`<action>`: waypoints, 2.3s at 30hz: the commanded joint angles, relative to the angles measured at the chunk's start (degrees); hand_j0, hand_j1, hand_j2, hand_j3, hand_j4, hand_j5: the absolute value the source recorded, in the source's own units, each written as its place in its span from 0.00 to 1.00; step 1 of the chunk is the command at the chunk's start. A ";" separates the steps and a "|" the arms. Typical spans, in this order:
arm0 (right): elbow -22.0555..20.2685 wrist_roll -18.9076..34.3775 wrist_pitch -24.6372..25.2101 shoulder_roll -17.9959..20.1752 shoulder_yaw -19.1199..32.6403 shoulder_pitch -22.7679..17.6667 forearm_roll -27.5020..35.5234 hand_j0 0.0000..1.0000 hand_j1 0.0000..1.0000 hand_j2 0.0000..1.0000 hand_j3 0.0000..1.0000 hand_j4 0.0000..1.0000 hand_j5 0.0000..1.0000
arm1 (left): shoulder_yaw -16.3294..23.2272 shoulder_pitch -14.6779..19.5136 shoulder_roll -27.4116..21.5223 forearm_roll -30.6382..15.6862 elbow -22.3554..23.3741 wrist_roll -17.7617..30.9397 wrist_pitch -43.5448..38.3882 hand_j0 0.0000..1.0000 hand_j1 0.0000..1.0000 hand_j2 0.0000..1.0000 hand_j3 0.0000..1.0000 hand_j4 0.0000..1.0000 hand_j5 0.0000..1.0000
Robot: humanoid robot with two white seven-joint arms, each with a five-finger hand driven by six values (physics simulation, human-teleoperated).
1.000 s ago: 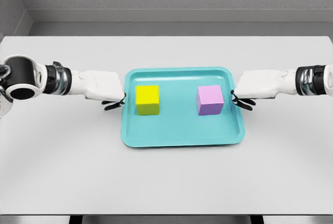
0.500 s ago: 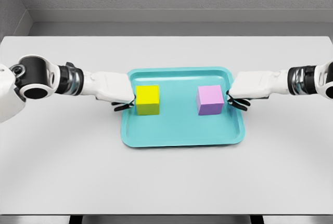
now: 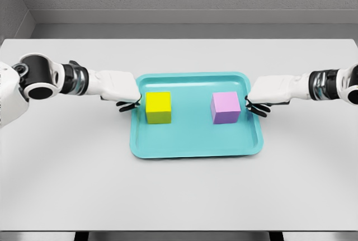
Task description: Push two cubes
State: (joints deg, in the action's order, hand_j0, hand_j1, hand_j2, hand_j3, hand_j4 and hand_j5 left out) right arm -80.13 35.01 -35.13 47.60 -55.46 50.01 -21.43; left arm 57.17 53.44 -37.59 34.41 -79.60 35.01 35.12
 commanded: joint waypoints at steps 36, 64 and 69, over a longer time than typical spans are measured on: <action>1.46 -0.01 0.13 -3.74 -5.53 2.81 -0.63 0.00 0.00 0.00 0.00 0.00 0.00 | -0.31 -0.09 4.37 2.59 2.43 -0.01 -0.12 0.04 0.04 0.04 0.04 0.04 0.04; 8.93 -0.01 0.13 -7.70 -6.50 5.27 -1.25 0.00 0.00 0.00 0.00 0.00 0.00 | -3.65 -0.09 10.78 7.69 11.75 -0.01 -0.12 0.04 0.04 0.04 0.04 0.04 0.04; 10.16 -0.01 0.13 -8.57 -6.76 5.80 -1.25 0.00 0.00 0.00 0.00 0.00 0.00 | -3.65 -0.09 11.58 7.69 11.66 -0.01 -0.12 0.04 0.04 0.04 0.04 0.04 0.04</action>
State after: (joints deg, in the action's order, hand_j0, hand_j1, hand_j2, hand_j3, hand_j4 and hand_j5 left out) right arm -70.76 35.01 -35.12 39.51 -62.15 55.99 -22.90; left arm 53.56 53.44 -26.33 42.28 -67.88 35.02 35.09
